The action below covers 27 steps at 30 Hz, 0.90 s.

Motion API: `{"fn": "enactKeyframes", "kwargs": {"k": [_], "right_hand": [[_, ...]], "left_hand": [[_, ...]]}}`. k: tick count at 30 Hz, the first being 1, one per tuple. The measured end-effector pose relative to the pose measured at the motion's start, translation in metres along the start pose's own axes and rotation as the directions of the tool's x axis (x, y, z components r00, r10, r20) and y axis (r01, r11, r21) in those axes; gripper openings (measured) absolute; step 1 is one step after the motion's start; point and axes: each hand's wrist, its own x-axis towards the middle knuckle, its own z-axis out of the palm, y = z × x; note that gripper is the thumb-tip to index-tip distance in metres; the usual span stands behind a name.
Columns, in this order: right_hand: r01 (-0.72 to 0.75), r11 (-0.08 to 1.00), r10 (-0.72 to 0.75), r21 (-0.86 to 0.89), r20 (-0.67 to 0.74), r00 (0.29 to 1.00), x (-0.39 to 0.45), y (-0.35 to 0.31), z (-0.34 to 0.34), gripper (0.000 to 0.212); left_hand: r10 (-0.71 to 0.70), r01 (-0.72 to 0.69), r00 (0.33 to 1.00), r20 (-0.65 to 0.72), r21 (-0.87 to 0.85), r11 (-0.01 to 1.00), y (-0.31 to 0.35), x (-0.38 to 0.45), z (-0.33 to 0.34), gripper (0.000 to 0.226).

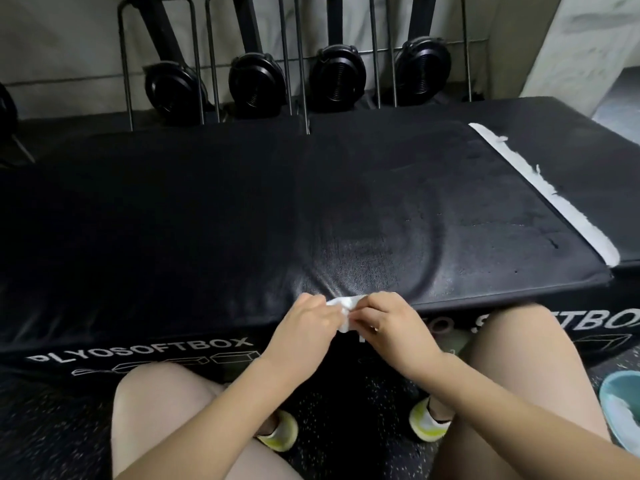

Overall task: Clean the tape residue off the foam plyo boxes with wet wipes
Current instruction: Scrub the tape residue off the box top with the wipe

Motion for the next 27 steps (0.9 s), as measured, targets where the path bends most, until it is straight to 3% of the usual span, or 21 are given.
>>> {"fn": "enactKeyframes", "kwargs": {"k": [3, 7, 12, 17, 20, 27], "right_hand": [[0.047, 0.999, -0.046, 0.02, -0.035, 0.998, 0.014, -0.029, 0.032, 0.015], [0.143, 0.99, -0.143, -0.002, -0.079, 0.987, 0.039, -0.074, 0.073, 0.012], [0.172, 0.983, -0.175, -0.064, -0.03, 0.984, 0.049, -0.094, 0.084, 0.02], [0.179, 0.97, -0.186, -0.164, -0.027, 0.982, 0.027, -0.052, 0.053, 0.004], [0.17, 0.964, -0.179, -0.204, -0.026, 0.983, -0.002, -0.015, 0.017, 0.016], [0.087, 0.935, -0.069, -0.344, 0.065, 0.995, -0.053, 0.059, -0.065, 0.018]], "left_hand": [[-0.01, 0.011, 1.0, -0.029, 0.047, 0.999, -0.024, -0.036, -0.016, 0.009], [0.048, -0.028, 0.987, -0.154, 0.133, 0.991, -0.069, -0.086, -0.033, 0.019], [0.074, -0.029, 0.977, -0.202, 0.215, 0.976, -0.082, -0.101, -0.034, 0.019], [0.111, -0.079, 0.965, -0.236, 0.141, 0.987, -0.054, -0.063, -0.003, 0.011], [0.145, -0.126, 0.953, -0.266, 0.087, 0.988, -0.016, -0.026, 0.02, 0.014], [0.19, -0.197, 0.937, -0.293, 0.006, 0.98, 0.064, 0.061, 0.068, 0.022]]}}
